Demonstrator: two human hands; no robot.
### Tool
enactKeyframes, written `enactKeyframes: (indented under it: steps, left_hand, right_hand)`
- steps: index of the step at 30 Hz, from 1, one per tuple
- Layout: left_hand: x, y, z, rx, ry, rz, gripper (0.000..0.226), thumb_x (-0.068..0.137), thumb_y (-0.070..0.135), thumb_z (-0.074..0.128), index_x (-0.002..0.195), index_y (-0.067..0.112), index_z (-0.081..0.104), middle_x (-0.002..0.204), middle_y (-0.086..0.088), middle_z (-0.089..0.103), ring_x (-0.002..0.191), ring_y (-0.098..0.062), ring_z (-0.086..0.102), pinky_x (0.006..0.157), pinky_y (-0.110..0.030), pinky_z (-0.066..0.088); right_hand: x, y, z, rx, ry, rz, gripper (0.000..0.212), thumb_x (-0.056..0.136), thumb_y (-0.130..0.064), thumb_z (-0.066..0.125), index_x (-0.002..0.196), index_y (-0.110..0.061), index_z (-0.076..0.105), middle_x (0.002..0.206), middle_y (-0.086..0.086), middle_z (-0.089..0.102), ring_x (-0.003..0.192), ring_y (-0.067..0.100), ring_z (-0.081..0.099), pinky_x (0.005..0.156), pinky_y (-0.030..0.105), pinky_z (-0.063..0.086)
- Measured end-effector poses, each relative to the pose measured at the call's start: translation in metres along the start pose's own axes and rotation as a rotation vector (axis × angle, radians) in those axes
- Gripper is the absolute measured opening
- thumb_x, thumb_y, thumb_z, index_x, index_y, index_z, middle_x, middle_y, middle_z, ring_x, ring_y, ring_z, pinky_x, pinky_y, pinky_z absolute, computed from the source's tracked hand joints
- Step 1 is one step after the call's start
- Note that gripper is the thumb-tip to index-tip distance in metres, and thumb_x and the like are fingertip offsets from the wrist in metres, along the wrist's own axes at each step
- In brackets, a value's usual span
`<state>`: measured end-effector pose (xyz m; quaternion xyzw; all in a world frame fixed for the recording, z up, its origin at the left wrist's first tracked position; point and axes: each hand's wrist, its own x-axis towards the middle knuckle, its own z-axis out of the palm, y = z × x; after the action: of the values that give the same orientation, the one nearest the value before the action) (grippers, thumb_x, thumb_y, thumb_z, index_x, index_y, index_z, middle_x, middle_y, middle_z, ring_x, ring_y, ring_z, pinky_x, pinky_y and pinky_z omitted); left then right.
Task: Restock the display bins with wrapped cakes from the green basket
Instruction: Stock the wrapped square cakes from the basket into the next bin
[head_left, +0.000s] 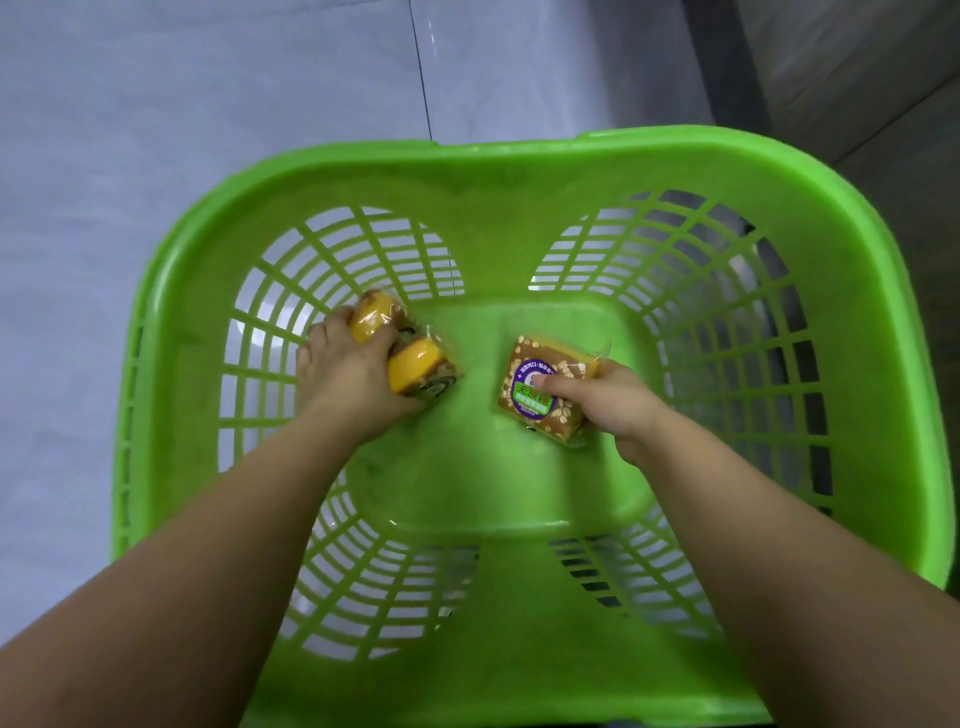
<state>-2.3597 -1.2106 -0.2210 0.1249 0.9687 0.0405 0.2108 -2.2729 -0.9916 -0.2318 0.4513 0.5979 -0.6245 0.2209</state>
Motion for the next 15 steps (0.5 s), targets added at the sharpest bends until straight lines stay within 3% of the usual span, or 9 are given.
enactKeyframes:
  steps: [5, 8, 10, 11, 13, 15]
  left_hand:
    - [-0.013, 0.011, 0.004, -0.114, -0.022, 0.142, 0.065, 0.059, 0.029, 0.082, 0.118, 0.014, 0.057, 0.143, -0.021, 0.025, 0.121, -0.041, 0.040, 0.104, -0.040, 0.034]
    - [-0.013, 0.021, 0.007, -0.076, -0.102, 0.089, 0.068, 0.060, 0.041, 0.081, 0.121, 0.025, 0.055, 0.145, -0.020, 0.024, 0.126, -0.040, 0.032, 0.105, -0.039, 0.028]
    - [-0.012, 0.027, 0.007, -0.079, -0.169, 0.003, 0.071, 0.061, 0.051, 0.078, 0.124, 0.029, 0.051, 0.139, -0.020, 0.035, 0.123, -0.038, 0.035, 0.102, -0.037, 0.029]
    - [-0.014, 0.030, 0.005, -0.150, -0.186, -0.038, 0.073, 0.060, 0.054, 0.077, 0.123, 0.029, 0.051, 0.132, -0.020, 0.042, 0.119, -0.037, 0.040, 0.101, -0.037, 0.033]
    - [-0.024, 0.036, -0.003, -0.520, -0.229, -0.128, 0.072, 0.055, 0.053, 0.079, 0.117, 0.026, 0.055, 0.118, -0.016, 0.055, 0.108, -0.032, 0.053, 0.098, -0.040, 0.043]
    - [-0.045, 0.045, -0.021, -0.917, -0.261, -0.187, 0.060, 0.059, 0.037, 0.083, 0.112, 0.026, 0.058, 0.106, -0.005, 0.068, 0.095, -0.020, 0.066, 0.090, -0.040, 0.051]
  right_hand:
    - [-0.003, 0.000, -0.004, 0.006, 0.013, -0.006, 0.036, 0.068, -0.020, 0.081, 0.099, -0.014, 0.064, 0.088, 0.005, 0.071, 0.063, 0.012, 0.066, 0.043, 0.014, 0.045]
    - [-0.004, 0.000, -0.010, 0.000, 0.023, -0.016, 0.031, 0.068, -0.018, 0.081, 0.092, -0.017, 0.062, 0.089, 0.004, 0.070, 0.065, 0.012, 0.066, 0.047, 0.017, 0.048]
    - [-0.006, -0.002, -0.015, 0.008, 0.041, -0.025, 0.029, 0.068, -0.017, 0.081, 0.090, -0.018, 0.061, 0.089, 0.005, 0.069, 0.065, 0.013, 0.066, 0.047, 0.017, 0.048]
    - [-0.009, -0.004, -0.017, 0.024, 0.049, -0.032, 0.028, 0.069, -0.017, 0.080, 0.089, -0.017, 0.061, 0.090, 0.007, 0.069, 0.064, 0.014, 0.065, 0.047, 0.017, 0.049]
    - [-0.021, -0.011, -0.023, 0.076, 0.054, -0.064, 0.026, 0.070, -0.015, 0.079, 0.092, -0.014, 0.064, 0.090, 0.008, 0.070, 0.064, 0.014, 0.066, 0.047, 0.016, 0.050]
    - [-0.045, -0.020, -0.030, 0.136, 0.052, -0.080, 0.028, 0.071, -0.016, 0.078, 0.096, -0.013, 0.066, 0.086, 0.005, 0.071, 0.061, 0.012, 0.066, 0.045, 0.015, 0.048]
